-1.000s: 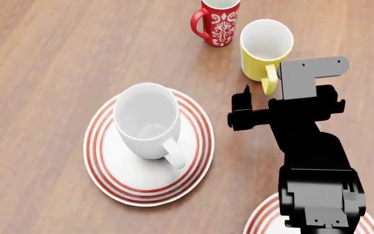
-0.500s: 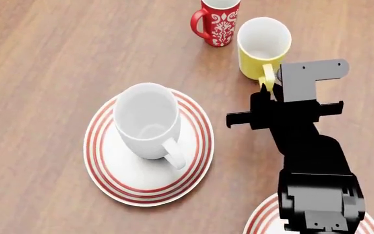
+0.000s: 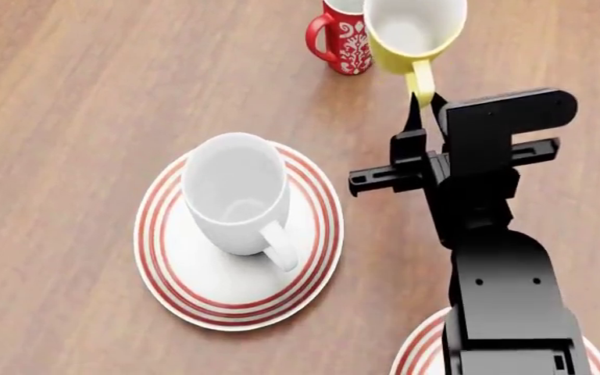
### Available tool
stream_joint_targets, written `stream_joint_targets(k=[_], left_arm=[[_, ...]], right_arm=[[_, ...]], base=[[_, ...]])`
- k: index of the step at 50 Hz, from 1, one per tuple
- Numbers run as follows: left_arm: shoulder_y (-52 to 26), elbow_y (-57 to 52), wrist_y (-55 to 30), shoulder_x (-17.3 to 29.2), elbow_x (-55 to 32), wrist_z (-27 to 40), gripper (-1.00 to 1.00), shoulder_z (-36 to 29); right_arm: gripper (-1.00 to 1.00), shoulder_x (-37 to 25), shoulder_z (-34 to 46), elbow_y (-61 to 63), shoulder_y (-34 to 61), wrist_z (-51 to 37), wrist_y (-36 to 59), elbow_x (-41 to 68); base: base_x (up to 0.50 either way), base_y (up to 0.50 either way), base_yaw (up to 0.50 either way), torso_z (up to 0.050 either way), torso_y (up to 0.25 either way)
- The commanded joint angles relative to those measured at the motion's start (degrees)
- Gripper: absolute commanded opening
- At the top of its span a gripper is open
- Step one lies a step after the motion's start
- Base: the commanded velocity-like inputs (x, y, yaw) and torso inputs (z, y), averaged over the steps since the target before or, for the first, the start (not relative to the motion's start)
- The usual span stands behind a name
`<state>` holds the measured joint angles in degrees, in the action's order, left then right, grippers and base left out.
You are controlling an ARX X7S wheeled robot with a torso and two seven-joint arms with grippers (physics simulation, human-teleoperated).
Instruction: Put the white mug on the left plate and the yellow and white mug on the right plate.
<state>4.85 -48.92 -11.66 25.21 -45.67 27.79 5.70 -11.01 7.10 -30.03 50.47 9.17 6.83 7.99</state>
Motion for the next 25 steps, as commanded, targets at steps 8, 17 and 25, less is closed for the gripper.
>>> stream_joint_targets(k=[8, 17, 25], left_arm=[[-0.29, 0.30, 0.12, 0.27, -0.37, 0.33, 1.00, -0.26], [-0.28, 0.33, 0.26, 0.39, -0.39, 0.43, 1.00, -0.37], [-0.73, 1.12, 0.02, 2.36, -2.76, 0.09, 1.00, 1.35]], right_arm=[[-1.00, -0.18, 0.01, 2.62, -0.19, -2.58, 2.17, -0.63], [-1.00, -0.28, 0.20, 2.62, -0.18, -2.71, 2.14, -0.43], [-1.00, -1.05, -0.58, 13.32, -6.24, -2.08, 5.77, 2.44]], base=[[0.00, 0.00, 0.00, 0.000, 0.000], [0.00, 0.00, 0.00, 0.000, 0.000], [0.00, 0.00, 0.00, 0.000, 0.000]])
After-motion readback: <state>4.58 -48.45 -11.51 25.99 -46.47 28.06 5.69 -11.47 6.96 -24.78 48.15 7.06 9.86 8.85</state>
